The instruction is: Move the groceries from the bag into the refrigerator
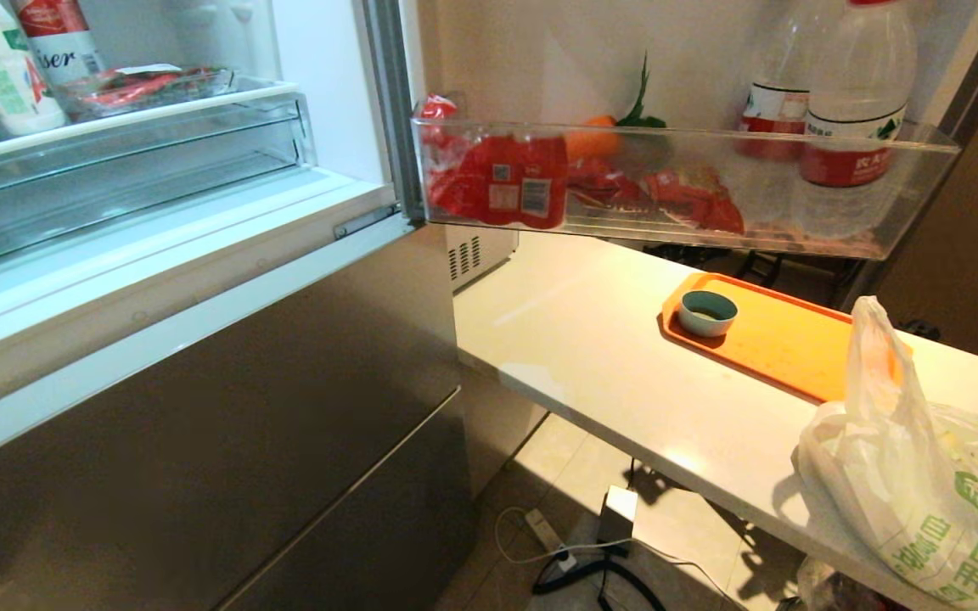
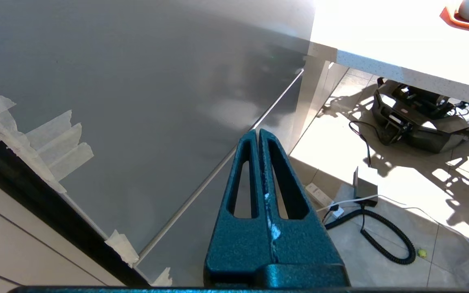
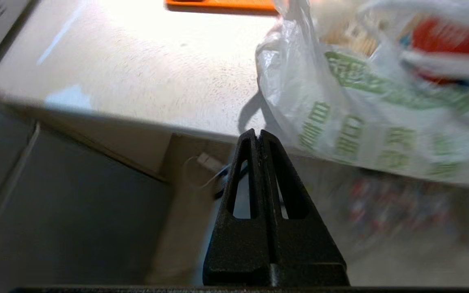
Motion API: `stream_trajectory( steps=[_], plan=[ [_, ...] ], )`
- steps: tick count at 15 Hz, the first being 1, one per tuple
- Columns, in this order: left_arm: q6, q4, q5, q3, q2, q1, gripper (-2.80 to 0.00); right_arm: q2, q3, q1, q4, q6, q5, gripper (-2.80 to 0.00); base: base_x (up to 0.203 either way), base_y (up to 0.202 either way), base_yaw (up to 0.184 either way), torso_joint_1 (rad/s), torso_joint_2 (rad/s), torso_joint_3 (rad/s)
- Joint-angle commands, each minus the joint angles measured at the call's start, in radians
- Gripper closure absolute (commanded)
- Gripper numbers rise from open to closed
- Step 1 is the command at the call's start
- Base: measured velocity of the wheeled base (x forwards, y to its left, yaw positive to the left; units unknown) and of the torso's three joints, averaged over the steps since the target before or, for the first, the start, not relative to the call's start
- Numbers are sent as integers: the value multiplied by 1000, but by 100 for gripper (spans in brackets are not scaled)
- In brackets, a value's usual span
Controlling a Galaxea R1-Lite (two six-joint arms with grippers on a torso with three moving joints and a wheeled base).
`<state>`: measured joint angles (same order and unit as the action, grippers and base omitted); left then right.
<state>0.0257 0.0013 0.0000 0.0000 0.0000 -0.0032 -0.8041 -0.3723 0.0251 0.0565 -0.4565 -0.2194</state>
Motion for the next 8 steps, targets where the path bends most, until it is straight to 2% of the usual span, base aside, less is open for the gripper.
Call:
stream_trajectory(
  steps=[1,4,5,7,8],
  plan=[
    [0,0,0,0,0,0,0,-272,-22,40,87,-49,-4,0,0,0,0,0,0,0],
    [0,0,0,0,0,0,0,-466,-66,207,267,-155,-6,0,0,0,0,0,0,0],
    [0,2,0,0,0,-1,0,-486,-80,259,300,-219,2,0,0,0,0,0,0,0],
    [0,0,0,0,0,0,0,-498,-87,278,320,-345,48,0,0,0,0,0,0,0],
    [0,0,0,0,0,0,0,-508,-84,281,321,-382,69,0,0,0,0,0,0,0]
  ],
)
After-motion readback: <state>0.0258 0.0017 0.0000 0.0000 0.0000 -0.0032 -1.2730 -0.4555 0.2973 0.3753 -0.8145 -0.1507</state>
